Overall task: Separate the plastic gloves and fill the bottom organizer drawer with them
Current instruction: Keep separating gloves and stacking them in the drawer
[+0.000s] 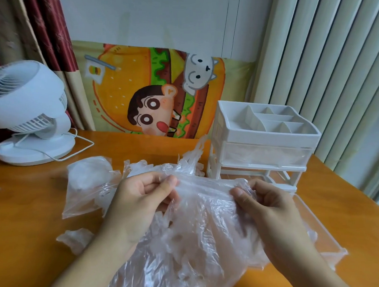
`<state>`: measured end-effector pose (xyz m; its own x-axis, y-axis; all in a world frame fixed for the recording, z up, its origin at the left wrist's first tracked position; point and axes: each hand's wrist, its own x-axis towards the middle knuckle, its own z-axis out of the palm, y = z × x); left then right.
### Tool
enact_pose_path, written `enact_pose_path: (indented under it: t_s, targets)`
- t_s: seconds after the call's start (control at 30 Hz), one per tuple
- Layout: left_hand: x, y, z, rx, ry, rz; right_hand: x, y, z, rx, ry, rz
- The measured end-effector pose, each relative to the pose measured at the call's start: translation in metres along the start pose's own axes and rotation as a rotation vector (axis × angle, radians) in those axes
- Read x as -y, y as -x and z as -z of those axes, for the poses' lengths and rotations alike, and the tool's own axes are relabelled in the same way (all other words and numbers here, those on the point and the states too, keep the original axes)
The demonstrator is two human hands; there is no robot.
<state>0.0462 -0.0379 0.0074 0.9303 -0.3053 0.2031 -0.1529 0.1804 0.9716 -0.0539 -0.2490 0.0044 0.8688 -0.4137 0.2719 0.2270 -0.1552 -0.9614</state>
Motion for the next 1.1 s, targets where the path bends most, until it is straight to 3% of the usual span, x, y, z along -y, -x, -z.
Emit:
enact_pose_path:
  t_s: [0.1, 0.2, 0.6, 0.83, 1.1]
  targets:
    - [-0.001, 0.002, -0.001, 0.127, 0.029, 0.077, 0.000, 0.001, -0.001, -0.006, -0.011, 0.005]
    - [0.001, 0.005, -0.006, 0.260, -0.110, 0.143, -0.001, 0.000, 0.000, -0.015, -0.029, 0.011]
    - [0.002, -0.001, 0.003, 0.088, -0.190, -0.091, -0.003, -0.006, 0.011, -0.101, -0.169, -0.033]
    - [-0.007, 0.001, 0.013, 0.412, -0.256, 0.111, 0.001, -0.005, 0.013, -0.035, -0.226, -0.029]
    - [-0.013, 0.010, -0.006, 0.252, -0.116, 0.135, 0.004, -0.003, 0.007, 0.067, -0.180, -0.048]
